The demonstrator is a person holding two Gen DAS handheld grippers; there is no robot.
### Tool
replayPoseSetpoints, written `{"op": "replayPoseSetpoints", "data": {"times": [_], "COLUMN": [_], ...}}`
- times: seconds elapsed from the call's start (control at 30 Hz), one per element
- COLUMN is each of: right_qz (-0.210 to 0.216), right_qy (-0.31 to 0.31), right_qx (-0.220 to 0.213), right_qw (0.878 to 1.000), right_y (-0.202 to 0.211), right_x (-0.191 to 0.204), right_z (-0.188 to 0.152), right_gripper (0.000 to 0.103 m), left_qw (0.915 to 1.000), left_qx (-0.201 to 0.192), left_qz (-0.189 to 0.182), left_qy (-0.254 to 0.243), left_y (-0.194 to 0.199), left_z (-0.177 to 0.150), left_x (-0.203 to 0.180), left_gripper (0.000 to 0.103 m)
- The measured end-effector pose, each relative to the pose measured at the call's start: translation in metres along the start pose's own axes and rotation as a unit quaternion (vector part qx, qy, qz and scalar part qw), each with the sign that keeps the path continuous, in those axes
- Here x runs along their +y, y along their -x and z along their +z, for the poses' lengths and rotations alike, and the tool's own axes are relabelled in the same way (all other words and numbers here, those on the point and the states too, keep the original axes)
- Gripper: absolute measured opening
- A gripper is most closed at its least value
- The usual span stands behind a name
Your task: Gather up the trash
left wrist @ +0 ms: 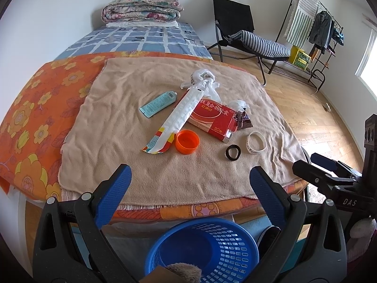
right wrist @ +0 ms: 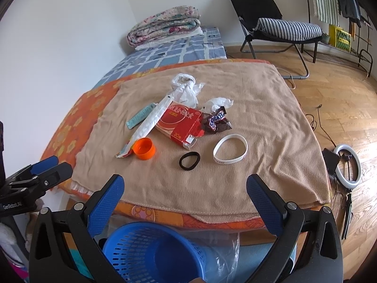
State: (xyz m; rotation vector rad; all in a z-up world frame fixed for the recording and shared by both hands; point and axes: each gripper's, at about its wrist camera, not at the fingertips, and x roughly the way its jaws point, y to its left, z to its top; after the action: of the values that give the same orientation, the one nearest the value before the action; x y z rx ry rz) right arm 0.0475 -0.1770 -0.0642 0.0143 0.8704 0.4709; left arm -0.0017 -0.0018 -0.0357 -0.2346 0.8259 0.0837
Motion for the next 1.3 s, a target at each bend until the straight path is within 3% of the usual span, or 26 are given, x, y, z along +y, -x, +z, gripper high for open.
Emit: {"op": "replayPoseSetpoints", "data": {"times": [0.37, 0.8, 1.17, 1.3], "right_qz": [0.000, -0.003, -0.012, -0.013], "right_qy": [-0.004, 0.003, 0.009, 0.005], "right_qx": [0.011, 0.031, 0.011, 0.008], "right_qw": [1.000, 1.000, 1.000, 1.000], "right_y": [-0.004, -0.014, -0.022, -0.021], "right_x": [-0.002, -0.004, -0.019, -0.030], "right_z": [-0.003, -0.008, -0.007, 0.007], "right_gripper": [0.103, 0.103, 0.103, 0.103], "left_qw": [0.9999, 0.9987, 0.9971, 0.9980], "left_qx": [0.010, 0.047, 0.070, 0.061], "left_qz": [0.006, -0.008, -0.028, -0.014], "left_qy": [0.004, 0.020, 0.008, -0.001], "left_y": [-0.005, -0.015, -0.043, -0.053], "left_z": [-0.011, 0.002, 0.014, 0.027], "left_x": [-0.001, 0.012, 0.016, 0.019], "left_gripper": [0.102, 0.102, 0.102, 0.093]}}
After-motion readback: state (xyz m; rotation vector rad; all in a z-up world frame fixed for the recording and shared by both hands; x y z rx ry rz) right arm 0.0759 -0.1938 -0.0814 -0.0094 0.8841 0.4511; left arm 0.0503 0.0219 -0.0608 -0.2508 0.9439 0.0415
